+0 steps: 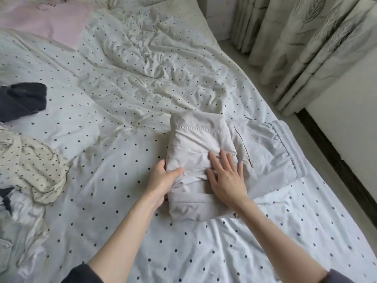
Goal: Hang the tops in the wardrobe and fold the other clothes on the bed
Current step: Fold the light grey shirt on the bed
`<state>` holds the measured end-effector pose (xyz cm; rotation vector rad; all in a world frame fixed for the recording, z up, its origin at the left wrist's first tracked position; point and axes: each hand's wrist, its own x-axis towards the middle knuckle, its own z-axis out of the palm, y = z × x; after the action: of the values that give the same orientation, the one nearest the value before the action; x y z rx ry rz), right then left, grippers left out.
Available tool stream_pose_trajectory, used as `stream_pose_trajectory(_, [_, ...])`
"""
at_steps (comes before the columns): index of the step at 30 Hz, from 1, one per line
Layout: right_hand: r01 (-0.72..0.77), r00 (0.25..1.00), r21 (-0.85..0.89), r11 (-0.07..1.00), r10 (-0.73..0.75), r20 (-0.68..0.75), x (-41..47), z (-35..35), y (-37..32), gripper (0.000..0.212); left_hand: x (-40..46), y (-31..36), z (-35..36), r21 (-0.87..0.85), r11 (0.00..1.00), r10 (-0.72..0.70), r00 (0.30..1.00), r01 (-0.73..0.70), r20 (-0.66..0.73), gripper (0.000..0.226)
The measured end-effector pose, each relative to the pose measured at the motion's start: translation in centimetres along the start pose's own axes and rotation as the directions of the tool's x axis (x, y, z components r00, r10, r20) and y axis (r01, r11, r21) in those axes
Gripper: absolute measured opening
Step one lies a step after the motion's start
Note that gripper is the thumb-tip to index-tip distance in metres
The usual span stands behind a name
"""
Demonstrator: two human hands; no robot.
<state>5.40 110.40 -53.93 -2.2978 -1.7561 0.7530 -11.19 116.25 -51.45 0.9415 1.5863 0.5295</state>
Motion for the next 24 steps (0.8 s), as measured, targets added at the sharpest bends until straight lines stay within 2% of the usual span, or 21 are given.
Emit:
stream_pose_trajectory(4, [-0.057,0.992,0.125,0.991,0.07,-0.103,-2.4,-1.7,-3.5,0.053,-2.2,2.1,-2.4,-0.034,0.998,0.056,0.998,-0.055,0.039,0.021])
stream_pose_trajectory(6, [-0.051,0.992,0.155,0.987,0.068,-0.107,-3.9,-1.8,-5.8,0.053,-3.6,2.6,-4.6,-0.046,0.998,0.056,0.997,-0.053,0.055,0.021])
stream_pose_trajectory(9, [0.028,1.0,0.211,0.977,-0.026,-0.011,-5.8,-1.6,-9.6,0.054,-6.4,3.5,-9.5,-0.048,0.996,0.073,0.997,-0.071,0.039,0.021])
stream_pose_trajectory(12, [0.145,0.972,0.341,0.929,-0.198,0.124,-6.5,-0.8,-13.1,0.054,-8.7,4.4,-14.5,0.021,0.995,0.103,0.994,-0.102,-0.027,0.021])
stream_pose_trajectory(15, [0.136,0.906,0.573,0.808,-0.335,0.257,-6.3,0.0,-16.3,0.053,-10.6,5.4,-18.1,0.096,0.98,0.183,0.978,-0.173,-0.1,0.025])
stream_pose_trajectory(18, [-0.113,0.837,0.797,0.593,-0.376,0.397,-5.8,-0.2,-18.5,0.048,-11.8,6.2,-19.1,0.169,0.961,0.246,0.953,-0.217,-0.178,0.023])
stream_pose_trajectory(21, [-0.323,0.814,0.858,0.401,-0.345,0.467,-4.9,-0.9,-17.5,0.042,-11.4,6.5,-17.1,0.167,0.956,0.273,0.94,-0.241,-0.206,0.019])
stream_pose_trajectory(24, [-0.394,0.81,0.875,0.282,-0.343,0.476,-4.1,-2.4,-14.8,0.057,-10.6,7.3,-13.6,0.147,0.934,0.347,0.925,-0.325,-0.154,0.016])
